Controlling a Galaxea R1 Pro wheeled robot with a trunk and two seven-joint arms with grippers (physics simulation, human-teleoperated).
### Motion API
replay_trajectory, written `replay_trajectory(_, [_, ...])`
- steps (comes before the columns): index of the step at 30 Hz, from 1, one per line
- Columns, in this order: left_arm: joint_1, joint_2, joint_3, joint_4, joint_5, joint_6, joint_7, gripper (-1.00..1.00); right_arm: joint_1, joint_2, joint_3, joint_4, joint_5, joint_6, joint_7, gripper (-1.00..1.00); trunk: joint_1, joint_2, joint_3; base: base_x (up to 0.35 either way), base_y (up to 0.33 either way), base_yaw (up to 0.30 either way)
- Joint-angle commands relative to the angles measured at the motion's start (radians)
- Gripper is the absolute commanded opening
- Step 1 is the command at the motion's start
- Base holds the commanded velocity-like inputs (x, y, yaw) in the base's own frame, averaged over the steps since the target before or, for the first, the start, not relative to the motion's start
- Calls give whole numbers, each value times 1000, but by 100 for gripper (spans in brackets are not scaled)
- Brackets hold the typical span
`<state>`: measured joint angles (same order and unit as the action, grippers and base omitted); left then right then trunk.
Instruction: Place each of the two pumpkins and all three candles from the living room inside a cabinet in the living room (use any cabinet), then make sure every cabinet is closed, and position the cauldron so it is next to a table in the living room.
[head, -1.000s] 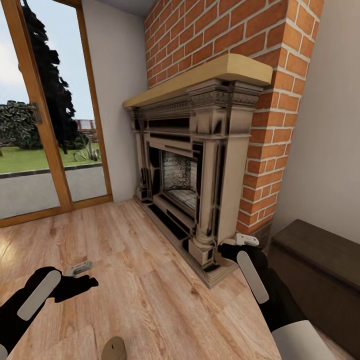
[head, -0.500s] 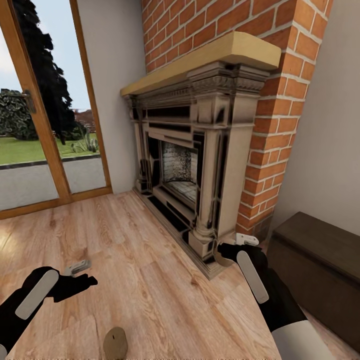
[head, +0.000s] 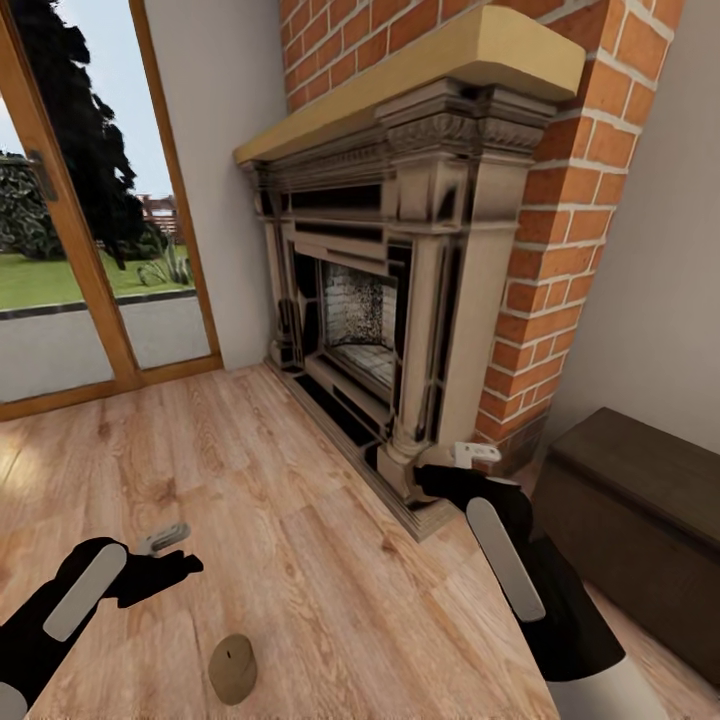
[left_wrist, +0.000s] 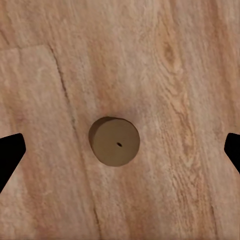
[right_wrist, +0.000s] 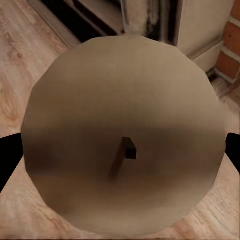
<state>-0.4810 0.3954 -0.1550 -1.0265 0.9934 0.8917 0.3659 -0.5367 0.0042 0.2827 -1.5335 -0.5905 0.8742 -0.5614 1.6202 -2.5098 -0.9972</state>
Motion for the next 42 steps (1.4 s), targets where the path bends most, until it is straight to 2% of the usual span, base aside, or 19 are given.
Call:
replay_trajectory(1, [-1,0,-3,-1,10,-2,10,100,0,0,8,-6,-17,5,-12,-100,0,-1,-5,0,0,0])
replay_trajectory(5, [-1,-2,-3,0,9,-4,9,100,1,-1,24,-14,-45,7,-12,-100,2,-2,-20,0,0,0])
replay_trajectory(9, [-1,-20,-4,0,8,-6,9,100,1,-2,27,-16,-58,8,-11,-100,4,-3,-36,0,0,0])
replay_trajectory(11, [-1,-28,-5,0,7,-9,8,100,1,-2,27,-16,-79,8,-11,-100,5,-3,-44,0,0,0])
replay_trajectory(12, [-1,-30,-6,0,7,-21,8,100,1,-2,27,-16,-97,7,-11,-100,5,-3,-48,0,0,0])
replay_trajectory(15, [-1,-31,-6,14,7,-58,8,100,1,-3,27,-16,-114,7,-11,-100,6,-4,-59,0,0,0])
replay_trajectory(21, [-1,-31,-6,57,7,-97,8,100,1,-3,27,-16,-119,8,-11,-100,9,-5,-82,0,0,0])
replay_trajectory(36, [-1,-33,-6,51,9,-101,6,100,1,-3,26,-15,-120,8,-12,-100,16,-9,-140,0,0,0])
replay_trajectory(42, [-1,-43,-8,49,11,-100,3,100,1,-3,26,-14,-120,8,-12,-100,19,-10,-164,0,0,0])
